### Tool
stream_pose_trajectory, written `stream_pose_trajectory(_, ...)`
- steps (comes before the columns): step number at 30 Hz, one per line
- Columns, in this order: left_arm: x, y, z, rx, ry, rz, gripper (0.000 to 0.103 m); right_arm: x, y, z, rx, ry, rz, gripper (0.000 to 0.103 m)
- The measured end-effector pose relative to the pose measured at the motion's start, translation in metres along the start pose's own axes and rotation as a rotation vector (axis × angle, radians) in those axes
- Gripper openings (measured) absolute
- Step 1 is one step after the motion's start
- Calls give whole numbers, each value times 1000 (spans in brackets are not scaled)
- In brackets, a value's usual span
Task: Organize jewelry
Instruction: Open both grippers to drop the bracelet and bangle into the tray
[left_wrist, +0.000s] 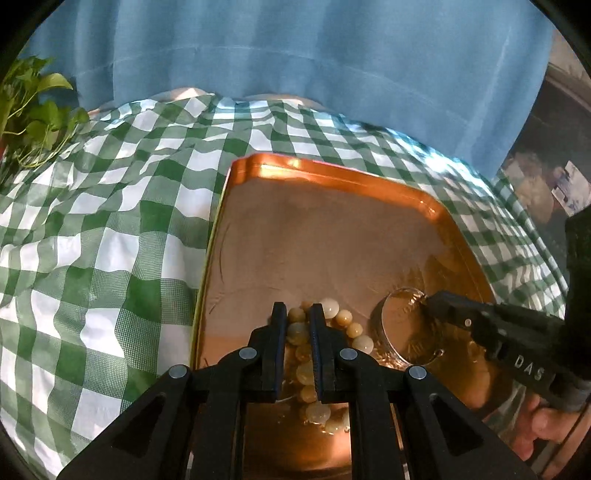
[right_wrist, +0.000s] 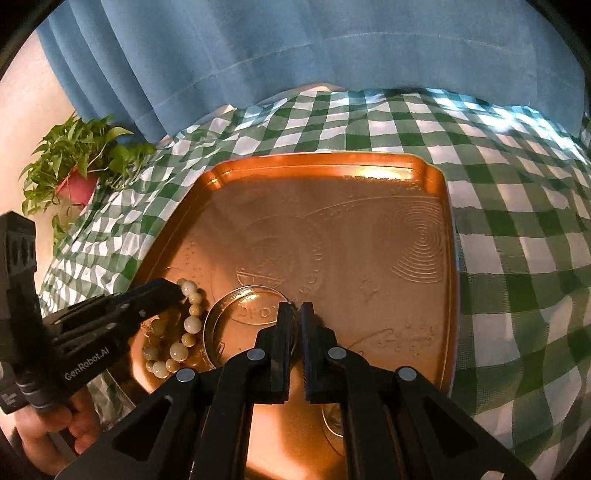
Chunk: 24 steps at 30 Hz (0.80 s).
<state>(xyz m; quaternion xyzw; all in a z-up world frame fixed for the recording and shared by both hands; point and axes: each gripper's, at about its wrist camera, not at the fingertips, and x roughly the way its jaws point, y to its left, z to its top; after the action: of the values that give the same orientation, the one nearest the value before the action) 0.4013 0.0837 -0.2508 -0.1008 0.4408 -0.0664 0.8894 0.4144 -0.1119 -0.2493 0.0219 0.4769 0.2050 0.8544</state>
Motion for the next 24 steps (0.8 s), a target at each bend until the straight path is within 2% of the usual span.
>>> stream_pose_trajectory(6, 2, -5, 0, 29, -9, 45, 15, 3, 2, 0, -2, -26, -19, 6)
stream_pose_trajectory(7, 1, -6, 0, 24, -6, 50, 17, 3, -1, 0, 25, -30, 7, 12)
stream_pose_trajectory(8, 1, -7, -1, 18, -1, 44, 20, 2, -2, 0, 47, -30, 43, 24)
stream_pose_trajectory(9, -1, -7, -1, 10, 5, 28, 32, 1, -3, 1, 57, -29, 69, 32)
stream_pose_trajectory(10, -2, -8, -1, 1, 6, 22, 51, -1, -1, 1, 56, -33, 75, 52)
stream_pose_trajectory(11, -3, -8, -2, -11, 4, 21, 61, -4, 1, 1, 39, -44, 49, 69)
stream_pose_trajectory(12, -5, -8, -3, -20, -2, 19, 73, -7, 4, 1, 18, -57, 20, 72)
stream_pose_trajectory(14, -9, -9, -4, -20, -8, 17, 74, -13, 6, -1, -13, -83, -11, 72)
stream_pose_trajectory(18, -27, -13, -6, -8, -15, 28, 74, -28, 4, -9, 4, -108, -13, 72)
stream_pose_trajectory(24, -77, -18, -24, 1, -40, 56, 74, -70, 17, -45, 6, -151, -44, 75)
